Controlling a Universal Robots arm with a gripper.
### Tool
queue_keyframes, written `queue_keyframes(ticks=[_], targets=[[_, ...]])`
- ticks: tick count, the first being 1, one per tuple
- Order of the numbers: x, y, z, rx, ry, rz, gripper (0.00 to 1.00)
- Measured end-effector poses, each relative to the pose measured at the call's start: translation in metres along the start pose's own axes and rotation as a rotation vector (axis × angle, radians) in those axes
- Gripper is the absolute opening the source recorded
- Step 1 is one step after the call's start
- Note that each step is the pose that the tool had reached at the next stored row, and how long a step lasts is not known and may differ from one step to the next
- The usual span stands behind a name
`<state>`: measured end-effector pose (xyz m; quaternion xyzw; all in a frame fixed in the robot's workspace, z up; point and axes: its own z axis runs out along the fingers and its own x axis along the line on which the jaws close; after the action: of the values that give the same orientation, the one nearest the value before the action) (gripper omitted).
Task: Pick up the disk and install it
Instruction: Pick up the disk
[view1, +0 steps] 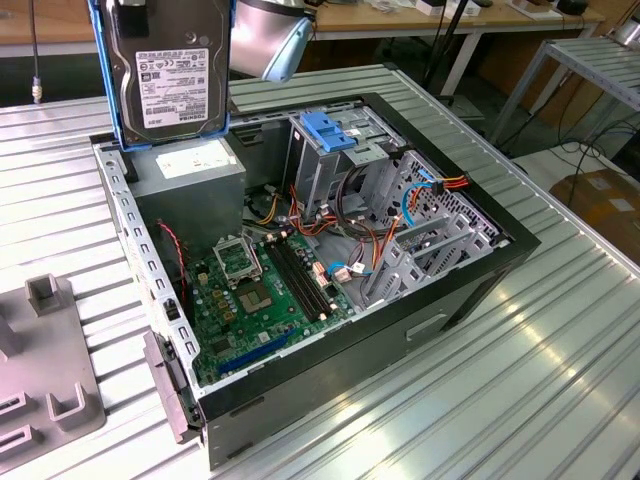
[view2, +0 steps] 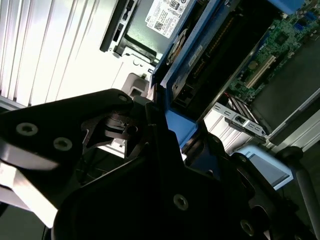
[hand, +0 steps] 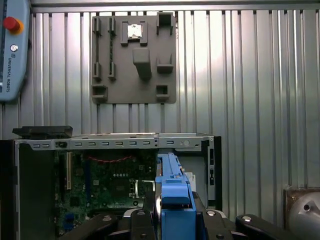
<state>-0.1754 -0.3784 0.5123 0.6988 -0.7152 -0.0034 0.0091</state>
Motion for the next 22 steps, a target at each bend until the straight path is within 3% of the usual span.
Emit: queue_keyframes(ticks=[5,10,15,20,22], targets=[[0.0063,-0.004,0.0007,-0.0001,0.0001,0.0,0.37],[0.017,-0.0093,0.0018,-0.0001,0.0001,0.0,0.37],[0.0314,-0.0177,0.0034,-0.0002,0.0001,0.0,0.37],[0.0388,-0.0278,0.0047,-0.0001,0.0,0.0,0.37],[0.0408,-0.0348,0.0052,-0.0001,0.0001,0.0,0.37]])
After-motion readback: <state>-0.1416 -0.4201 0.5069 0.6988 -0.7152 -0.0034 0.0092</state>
